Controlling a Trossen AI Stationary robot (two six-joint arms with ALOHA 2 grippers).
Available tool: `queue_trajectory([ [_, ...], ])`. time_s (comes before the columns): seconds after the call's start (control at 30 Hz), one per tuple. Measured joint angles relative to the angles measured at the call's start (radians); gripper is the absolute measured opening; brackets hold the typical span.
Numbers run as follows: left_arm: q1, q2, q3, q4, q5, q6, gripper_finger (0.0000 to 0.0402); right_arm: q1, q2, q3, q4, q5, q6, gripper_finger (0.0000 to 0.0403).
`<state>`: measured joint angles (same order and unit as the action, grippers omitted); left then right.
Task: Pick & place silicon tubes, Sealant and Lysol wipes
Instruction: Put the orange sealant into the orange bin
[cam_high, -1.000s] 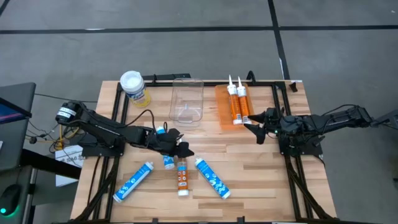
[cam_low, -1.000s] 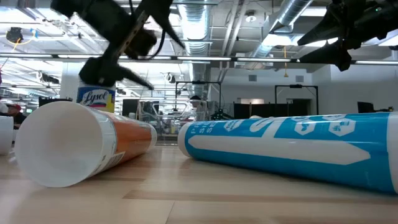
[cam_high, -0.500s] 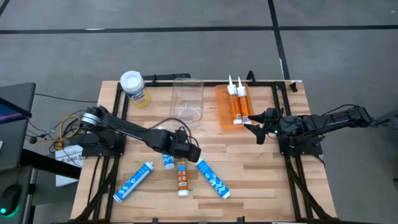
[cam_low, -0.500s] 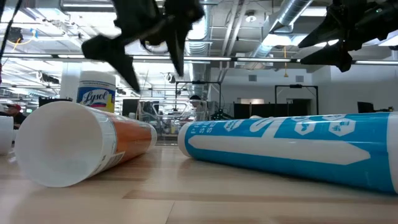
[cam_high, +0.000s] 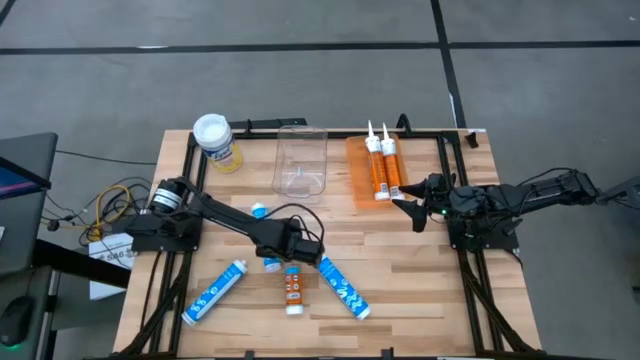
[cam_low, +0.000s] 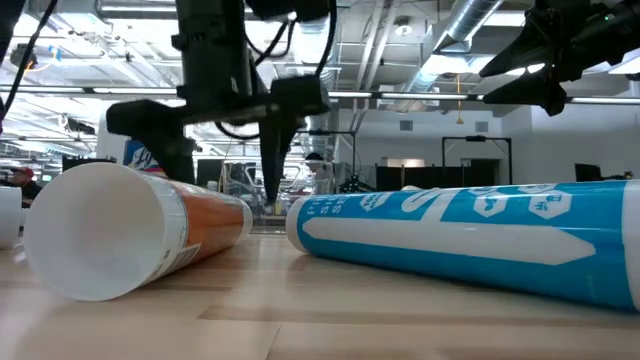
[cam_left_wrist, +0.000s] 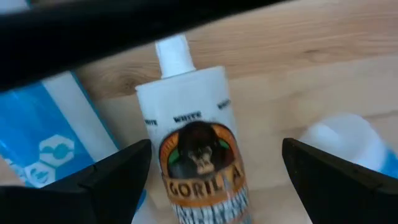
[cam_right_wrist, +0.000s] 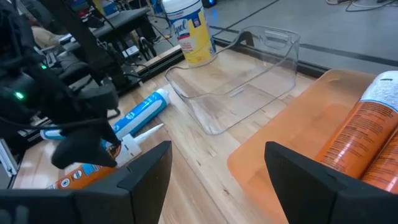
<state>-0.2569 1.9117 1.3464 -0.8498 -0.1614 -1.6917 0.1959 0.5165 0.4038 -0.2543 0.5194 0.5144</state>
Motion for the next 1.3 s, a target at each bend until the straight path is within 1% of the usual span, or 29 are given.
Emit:
queue_trajectory([
  [0.17,0.0,0.051,0.0,0.003,0.026,-0.005,0.0355,0.0,0.0,0.0,0.0,-0.008,0.0,0.0249],
  [0.43,0.0,0.087,-0.001,0.014,0.043,-0.001,0.0355,0.0,0.0,0.0,0.0,-0.026,0.001,0.0249],
  [0.63,0.0,0.087,-0.001,0.021,-0.011,0.0,0.0355,0.0,0.0,0.0,0.0,-0.026,0.001,0.0249],
  [1.3,0.0,0.087,-0.001,0.059,-0.023,0.002,0.0355,0.0,0.0,0.0,0.001,-0.026,0.002,0.0249],
])
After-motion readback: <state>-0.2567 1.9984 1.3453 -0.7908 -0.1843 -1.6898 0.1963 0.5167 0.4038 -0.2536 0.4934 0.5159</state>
